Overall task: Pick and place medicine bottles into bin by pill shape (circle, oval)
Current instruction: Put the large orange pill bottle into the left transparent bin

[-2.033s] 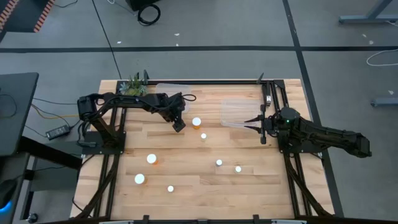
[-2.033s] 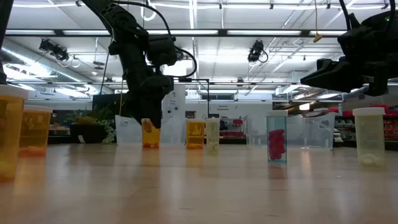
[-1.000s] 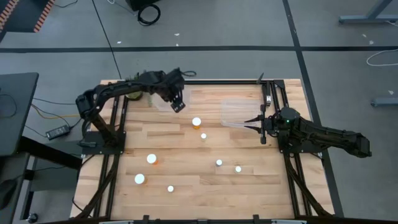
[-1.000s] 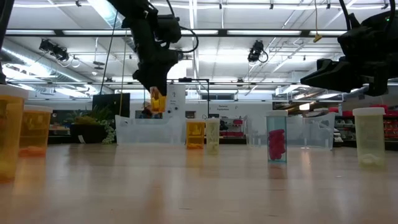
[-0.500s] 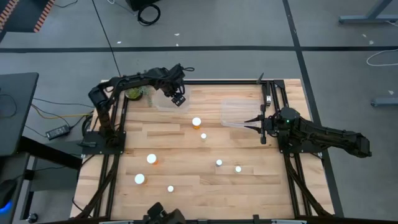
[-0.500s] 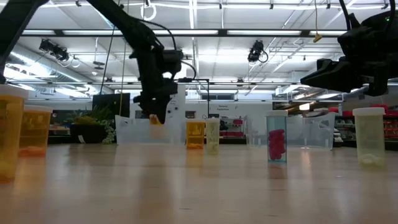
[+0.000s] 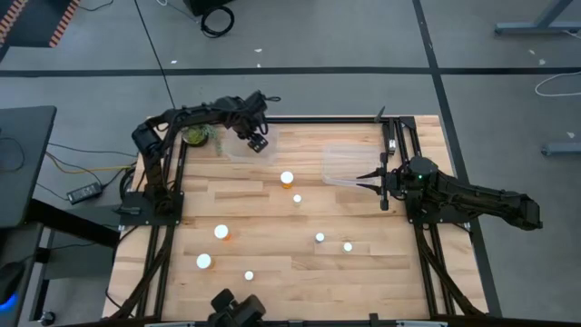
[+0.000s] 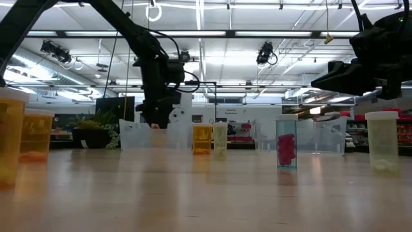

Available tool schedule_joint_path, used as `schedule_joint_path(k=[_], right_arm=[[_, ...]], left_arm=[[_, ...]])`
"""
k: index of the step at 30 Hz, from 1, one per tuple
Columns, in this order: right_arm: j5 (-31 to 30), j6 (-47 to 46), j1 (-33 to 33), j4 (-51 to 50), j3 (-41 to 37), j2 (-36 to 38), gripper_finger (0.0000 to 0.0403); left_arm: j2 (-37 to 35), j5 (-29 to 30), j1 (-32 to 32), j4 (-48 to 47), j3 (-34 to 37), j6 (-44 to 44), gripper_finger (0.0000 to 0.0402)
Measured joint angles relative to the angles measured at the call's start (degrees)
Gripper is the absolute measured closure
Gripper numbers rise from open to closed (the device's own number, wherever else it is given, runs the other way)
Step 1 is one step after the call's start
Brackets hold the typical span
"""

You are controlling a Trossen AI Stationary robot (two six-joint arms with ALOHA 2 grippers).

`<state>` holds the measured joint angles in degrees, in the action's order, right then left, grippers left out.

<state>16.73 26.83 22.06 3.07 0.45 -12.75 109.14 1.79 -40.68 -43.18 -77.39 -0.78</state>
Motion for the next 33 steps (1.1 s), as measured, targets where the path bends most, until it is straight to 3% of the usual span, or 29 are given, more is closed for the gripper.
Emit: schedule_joint_path(k=[17, 22, 33], right_arm=[[-0.01, 0.0, -0.01, 0.0, 0.0, -0.01, 0.031], [-0.02, 0.0, 0.0, 0.0, 0.0, 0.0, 0.031], [0.0, 0.02, -0.02, 0.0, 0.0, 0.0, 0.031]], left_arm=[[-0.02, 0.36, -5.93, -4.17, 0.02, 2.75, 0.0163], [-0.02, 0.29, -5.83, -4.41, -0.05, 3.8, 0.0143], [-0.02, 1.65, -4.91, -13.27, -8.55, 5.1, 0.0122]])
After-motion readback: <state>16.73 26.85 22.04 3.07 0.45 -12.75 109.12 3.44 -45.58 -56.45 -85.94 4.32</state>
